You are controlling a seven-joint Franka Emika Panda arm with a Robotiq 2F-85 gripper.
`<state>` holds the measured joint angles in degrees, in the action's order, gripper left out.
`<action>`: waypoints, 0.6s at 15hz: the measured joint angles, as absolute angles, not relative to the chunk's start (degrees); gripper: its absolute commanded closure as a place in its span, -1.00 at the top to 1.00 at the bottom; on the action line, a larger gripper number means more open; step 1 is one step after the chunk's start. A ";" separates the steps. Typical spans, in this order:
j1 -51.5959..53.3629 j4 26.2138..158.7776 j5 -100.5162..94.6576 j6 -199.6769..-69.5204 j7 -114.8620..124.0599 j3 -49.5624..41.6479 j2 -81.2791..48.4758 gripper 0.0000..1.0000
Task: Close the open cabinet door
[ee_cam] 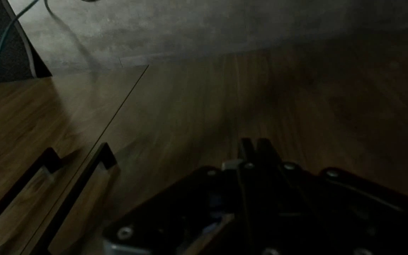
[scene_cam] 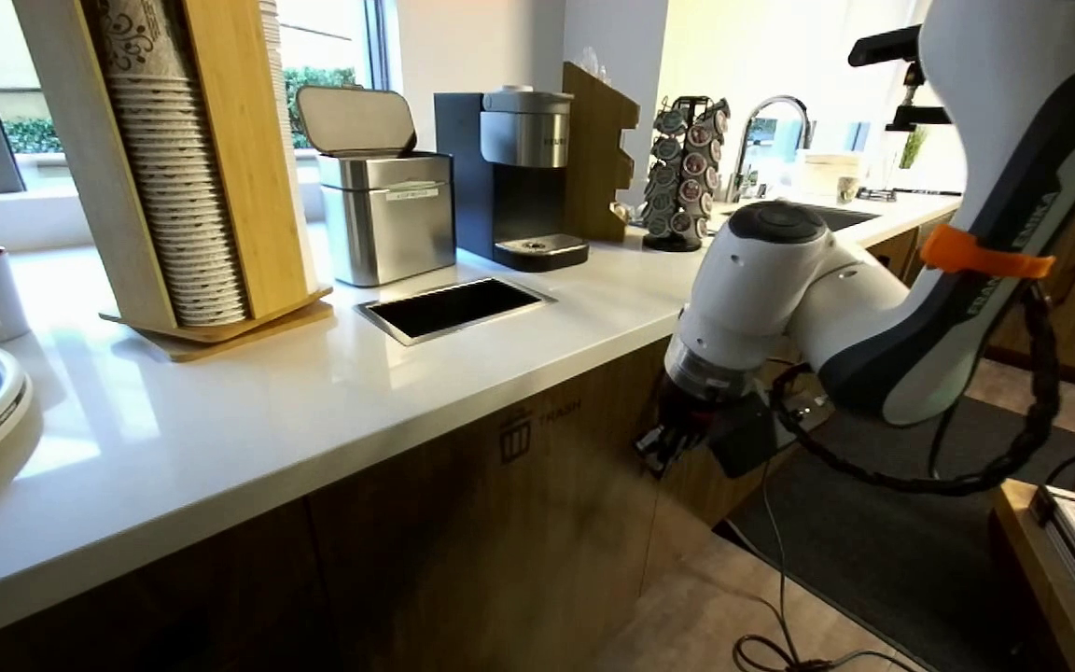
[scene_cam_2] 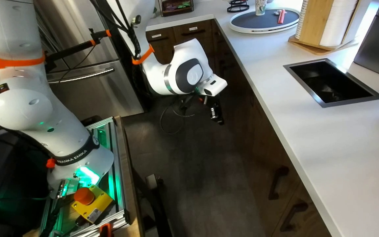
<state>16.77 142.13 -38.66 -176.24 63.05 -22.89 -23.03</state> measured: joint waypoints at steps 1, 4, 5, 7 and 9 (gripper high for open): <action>13.74 144.58 -37.64 -173.22 59.31 -19.40 -19.84 -0.02; 8.18 150.63 -31.04 -159.65 47.11 -12.91 -10.35 0.43; 7.83 151.84 -29.89 -154.62 43.99 -12.52 -7.43 0.56; 7.03 153.15 -29.67 -144.58 38.66 -11.41 -1.99 0.87; 5.90 153.27 -28.50 -134.90 32.41 -8.65 3.69 1.00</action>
